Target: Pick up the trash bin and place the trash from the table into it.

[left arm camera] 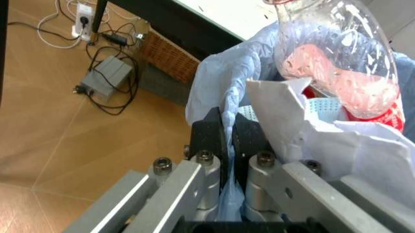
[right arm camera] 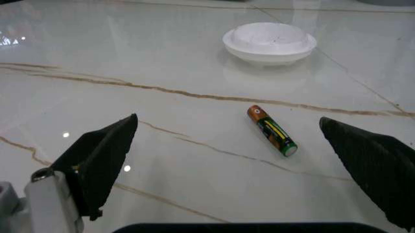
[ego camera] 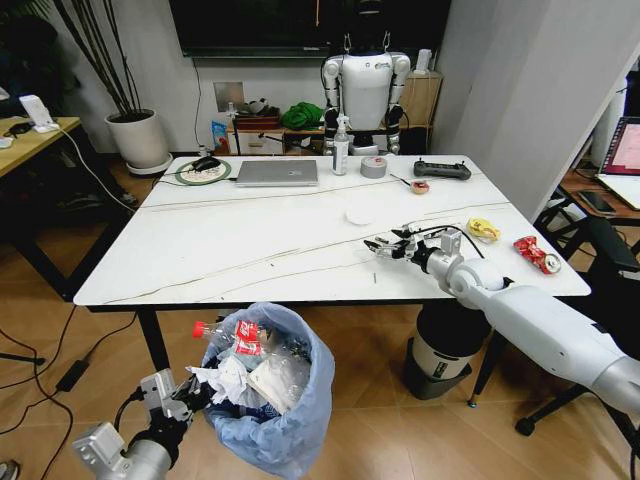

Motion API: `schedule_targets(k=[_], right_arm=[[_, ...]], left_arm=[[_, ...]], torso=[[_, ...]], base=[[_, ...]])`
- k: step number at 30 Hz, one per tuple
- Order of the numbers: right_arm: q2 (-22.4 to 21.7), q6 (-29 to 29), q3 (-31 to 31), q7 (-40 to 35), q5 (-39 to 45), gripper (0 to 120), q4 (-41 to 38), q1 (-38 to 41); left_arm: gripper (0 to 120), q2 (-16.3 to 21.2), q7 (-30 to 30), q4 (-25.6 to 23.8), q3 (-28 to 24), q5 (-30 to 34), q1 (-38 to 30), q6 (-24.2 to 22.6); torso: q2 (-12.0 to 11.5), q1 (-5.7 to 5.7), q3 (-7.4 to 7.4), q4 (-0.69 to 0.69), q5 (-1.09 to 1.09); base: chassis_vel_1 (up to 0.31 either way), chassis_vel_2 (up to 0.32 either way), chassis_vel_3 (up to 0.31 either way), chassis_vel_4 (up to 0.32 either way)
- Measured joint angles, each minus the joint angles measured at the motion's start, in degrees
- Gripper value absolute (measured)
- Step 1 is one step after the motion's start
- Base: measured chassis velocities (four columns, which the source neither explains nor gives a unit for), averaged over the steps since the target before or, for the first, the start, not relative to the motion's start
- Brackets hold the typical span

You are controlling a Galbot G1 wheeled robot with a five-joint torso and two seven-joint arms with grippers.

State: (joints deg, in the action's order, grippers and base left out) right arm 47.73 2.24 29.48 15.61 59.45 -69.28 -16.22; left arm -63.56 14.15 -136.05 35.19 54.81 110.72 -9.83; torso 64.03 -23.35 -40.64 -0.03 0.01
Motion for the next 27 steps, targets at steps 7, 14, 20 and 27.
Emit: schedule_targets(k=[7,14,20,27], right_arm=[[0.7,1.5,2.9,0.1,0.0,100,0.6,2.7],[0.8,2.8,5.6,0.7,1.0,100,2.0,5.0],[0.4,4.2,7.1,2.0,1.1,100,3.1,6.3],[1.2,4.5,7.1,2.1,1.1,99,5.5,7.6]], left_arm=[[0,-0.1,0.0,0.1,-0.1,0.0,-0.1,0.0],[0,-0.1,0.0,0.2,0.1,0.2,0.0,0.0],[0,0.0,0.0,0.5,0.0,0.3,-0.2,0.0],[0,0.0,0.0,0.8,-0.4,0.3,-0.5,0.1]], torso=[[0.0,0.00,0.00,0.02,-0.01],[0.0,0.00,0.00,0.01,-0.01],[0.0,0.01,0.00,0.00,0.01],[0.0,0.00,0.00,0.01,-0.01]], base=[[0.000,0.000,0.000,0.000],[0.000,0.000,0.000,0.000],[0.000,0.000,0.000,0.000],[0.000,0.000,0.000,0.000]])
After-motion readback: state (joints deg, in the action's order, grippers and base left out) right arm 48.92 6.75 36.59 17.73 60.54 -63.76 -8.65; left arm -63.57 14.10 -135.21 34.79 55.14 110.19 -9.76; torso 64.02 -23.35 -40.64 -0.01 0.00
